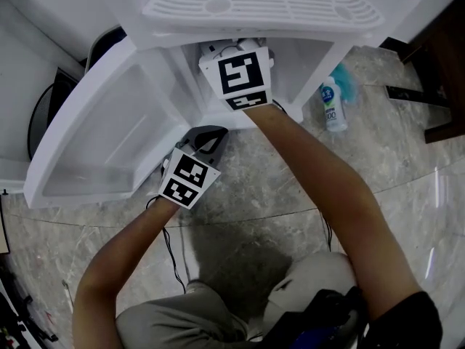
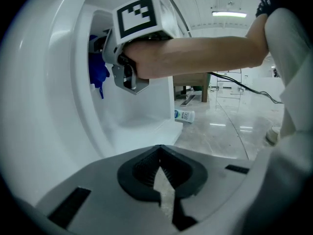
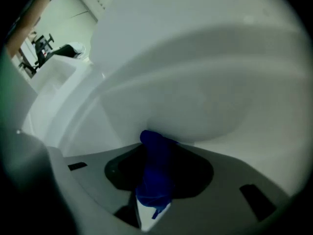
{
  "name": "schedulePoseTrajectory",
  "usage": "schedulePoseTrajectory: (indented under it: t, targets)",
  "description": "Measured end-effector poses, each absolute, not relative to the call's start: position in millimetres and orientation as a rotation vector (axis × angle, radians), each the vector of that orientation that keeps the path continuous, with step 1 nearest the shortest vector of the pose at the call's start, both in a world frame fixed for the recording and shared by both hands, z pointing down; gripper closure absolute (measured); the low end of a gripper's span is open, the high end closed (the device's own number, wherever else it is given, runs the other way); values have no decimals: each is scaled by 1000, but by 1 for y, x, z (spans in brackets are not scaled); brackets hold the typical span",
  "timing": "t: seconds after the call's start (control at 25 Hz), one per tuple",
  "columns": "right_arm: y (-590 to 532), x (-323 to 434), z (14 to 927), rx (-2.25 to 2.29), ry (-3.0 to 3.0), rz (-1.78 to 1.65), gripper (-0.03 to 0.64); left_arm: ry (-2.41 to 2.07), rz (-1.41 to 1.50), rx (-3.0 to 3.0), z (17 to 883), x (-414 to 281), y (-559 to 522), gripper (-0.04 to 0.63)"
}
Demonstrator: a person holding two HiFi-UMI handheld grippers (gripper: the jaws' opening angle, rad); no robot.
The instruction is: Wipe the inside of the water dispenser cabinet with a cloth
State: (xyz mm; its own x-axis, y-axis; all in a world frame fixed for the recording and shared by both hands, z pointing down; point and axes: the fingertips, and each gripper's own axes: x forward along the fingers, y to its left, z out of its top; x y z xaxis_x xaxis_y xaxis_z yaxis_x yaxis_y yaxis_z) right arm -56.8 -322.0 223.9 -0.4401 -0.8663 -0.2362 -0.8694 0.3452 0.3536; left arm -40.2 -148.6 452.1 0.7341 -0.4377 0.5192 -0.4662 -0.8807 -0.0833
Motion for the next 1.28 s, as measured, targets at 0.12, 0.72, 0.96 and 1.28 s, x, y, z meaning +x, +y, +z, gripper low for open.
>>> schedulePoseTrajectory:
  t: [0.12, 0.72, 0.96, 1.28]
  targets:
    - [-346, -52, 226, -1770, 2579, 752, 497, -748, 848, 2871, 455, -42, -146, 589]
    - [-261, -48, 220, -1352, 2798, 460, 494, -856, 717, 2842, 424, -49, -159, 589]
    - [-208, -30, 239, -1269, 2953, 378, 494, -840, 710, 2899, 404, -47, -148, 589]
    - [-141, -1, 302, -1223, 3181, 190, 494, -828, 730, 2928, 399, -48, -144, 589]
